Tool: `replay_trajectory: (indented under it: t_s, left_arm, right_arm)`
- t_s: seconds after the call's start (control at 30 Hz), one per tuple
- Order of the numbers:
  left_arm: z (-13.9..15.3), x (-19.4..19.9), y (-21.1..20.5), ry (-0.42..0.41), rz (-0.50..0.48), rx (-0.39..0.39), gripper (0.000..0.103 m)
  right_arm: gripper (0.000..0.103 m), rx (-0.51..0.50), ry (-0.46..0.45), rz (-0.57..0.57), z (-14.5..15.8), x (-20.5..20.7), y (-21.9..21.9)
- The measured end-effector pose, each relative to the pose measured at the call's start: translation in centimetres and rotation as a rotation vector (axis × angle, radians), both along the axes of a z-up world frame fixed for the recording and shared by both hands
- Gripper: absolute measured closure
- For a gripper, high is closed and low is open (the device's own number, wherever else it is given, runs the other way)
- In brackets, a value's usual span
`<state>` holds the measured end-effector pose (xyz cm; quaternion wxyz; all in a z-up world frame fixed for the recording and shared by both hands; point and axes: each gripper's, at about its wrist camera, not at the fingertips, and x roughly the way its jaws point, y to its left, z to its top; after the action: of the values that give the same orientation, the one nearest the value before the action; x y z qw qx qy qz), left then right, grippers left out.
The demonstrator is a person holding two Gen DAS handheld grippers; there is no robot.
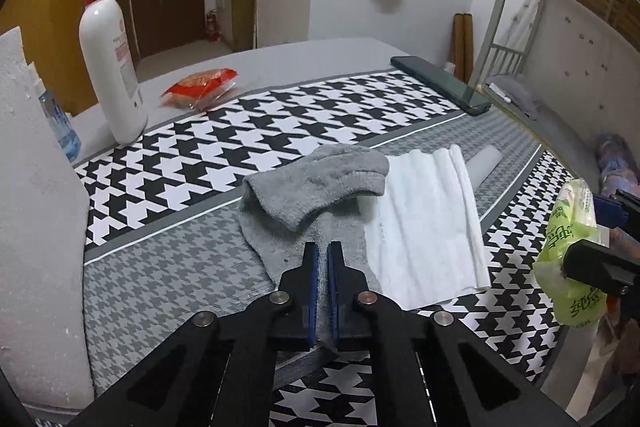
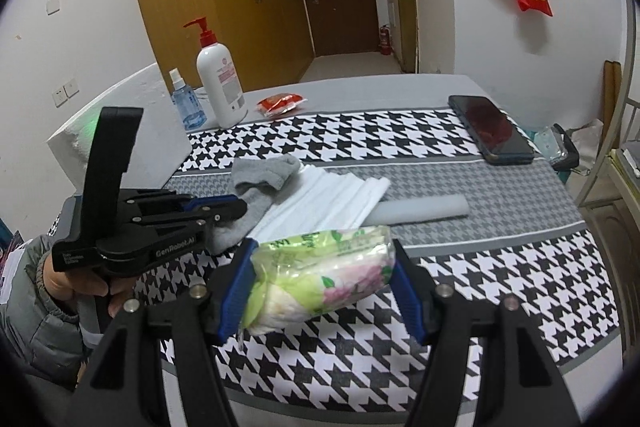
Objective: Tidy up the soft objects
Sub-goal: 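Grasp the green-wrapped packet with the right gripper while the left gripper carries the sock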
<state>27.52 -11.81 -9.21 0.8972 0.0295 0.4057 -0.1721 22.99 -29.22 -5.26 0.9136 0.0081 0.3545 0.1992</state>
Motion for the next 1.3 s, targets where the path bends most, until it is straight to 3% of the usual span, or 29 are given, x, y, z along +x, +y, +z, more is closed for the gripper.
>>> replay_trajectory:
  t_s: [0.23, 0.53, 0.83, 1.07, 1.23, 1.3]
  left_arm:
    - [3.3, -2.0, 1.3, -0.103, -0.020, -0.109, 0.099]
    - [7.0, -4.7, 1.7, -0.216, -0.028, -0.141, 0.099]
    - [7.1, -8.2, 4.3, -0.181, 0.024, -0.137, 0.099]
    - [9.3, -11.3, 6.6, -0.216, 0.061, -0.135, 0.099]
    - [7.5, -11.3, 6.8, -0.169, 0.094, -0.067, 0.099]
    - [6.0, -10.6, 6.5, -0.124, 0.096, -0.057, 0.093]
  right_arm:
    - [0.035, -0.003, -0.017, -0.007, 0.7, -0.5, -0.1]
    - [0.035, 0.001, -0.055, -0.038, 2.2, -1.6, -0.5]
    - [0.035, 0.031, -0.073, -0.012, 2.2, -2.5, -0.2]
    - [0.035, 0.059, -0.072, 0.022, 1.8, -2.7, 0.8]
    - [0.035, 0.062, -0.079, 0.051, 1.9, -3.3, 1.6]
    - [0.035, 0.066, -0.078, 0.052, 1.8, -3.4, 1.8]
